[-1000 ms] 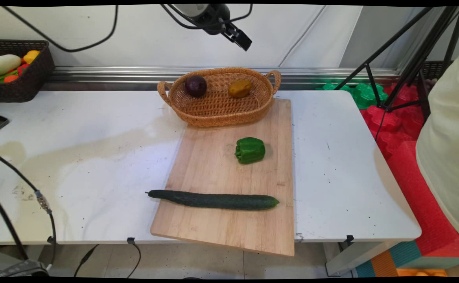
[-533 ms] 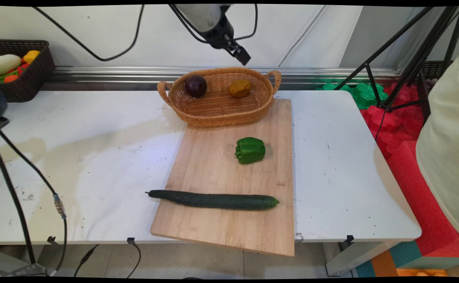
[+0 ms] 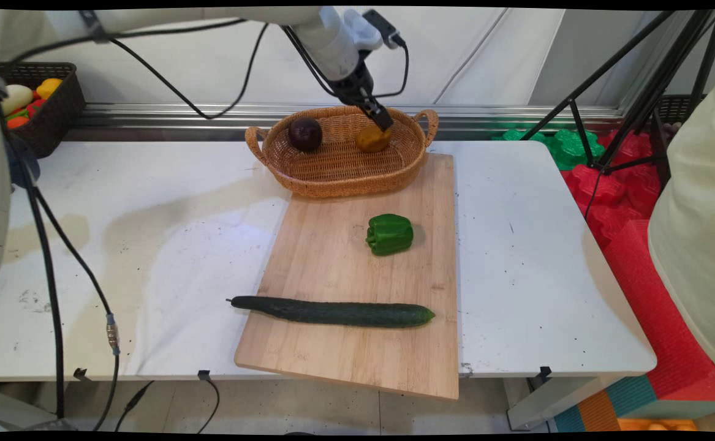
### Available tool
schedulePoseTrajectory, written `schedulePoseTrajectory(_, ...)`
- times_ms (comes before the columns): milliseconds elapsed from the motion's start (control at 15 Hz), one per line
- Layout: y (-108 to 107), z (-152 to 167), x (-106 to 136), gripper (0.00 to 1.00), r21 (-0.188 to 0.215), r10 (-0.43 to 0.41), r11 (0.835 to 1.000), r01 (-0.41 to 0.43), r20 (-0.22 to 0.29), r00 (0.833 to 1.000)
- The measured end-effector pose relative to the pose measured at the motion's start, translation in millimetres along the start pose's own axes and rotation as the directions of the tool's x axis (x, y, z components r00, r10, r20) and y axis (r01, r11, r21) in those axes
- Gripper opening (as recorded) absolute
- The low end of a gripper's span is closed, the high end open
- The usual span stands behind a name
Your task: Pick up the potato from the vegetable basket
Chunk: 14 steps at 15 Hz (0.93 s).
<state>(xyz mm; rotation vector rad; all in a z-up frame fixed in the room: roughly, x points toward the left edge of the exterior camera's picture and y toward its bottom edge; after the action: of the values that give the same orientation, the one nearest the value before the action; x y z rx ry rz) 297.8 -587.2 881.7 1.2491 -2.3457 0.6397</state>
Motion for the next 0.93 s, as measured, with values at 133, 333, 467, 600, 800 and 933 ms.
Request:
schedulePoseTrajectory(133, 0, 16, -1, 1.0, -0.011, 0.012, 1.0, -0.012, 0.012, 1.0)
schedulePoseTrajectory(333, -2, 36, -2, 1.0, -0.021, 0.023, 1.0, -0.022, 0.026, 0.999)
schedulePoseTrajectory(467, -2, 46, -3, 1.0, -0.025, 0.026, 0.999, -0.025, 0.032, 0.999)
schedulePoseTrajectory(600, -3, 54, -4, 1.0, -0.029, 0.028, 0.999, -0.027, 0.038, 0.999)
schedulePoseTrajectory(800, -4, 65, -6, 1.0, -0.035, 0.032, 0.999, -0.03, 0.046, 0.998)
schedulePoseTrajectory(933, -5, 70, -7, 0.0, -0.037, 0.034, 0.999, -0.032, 0.049, 0.998)
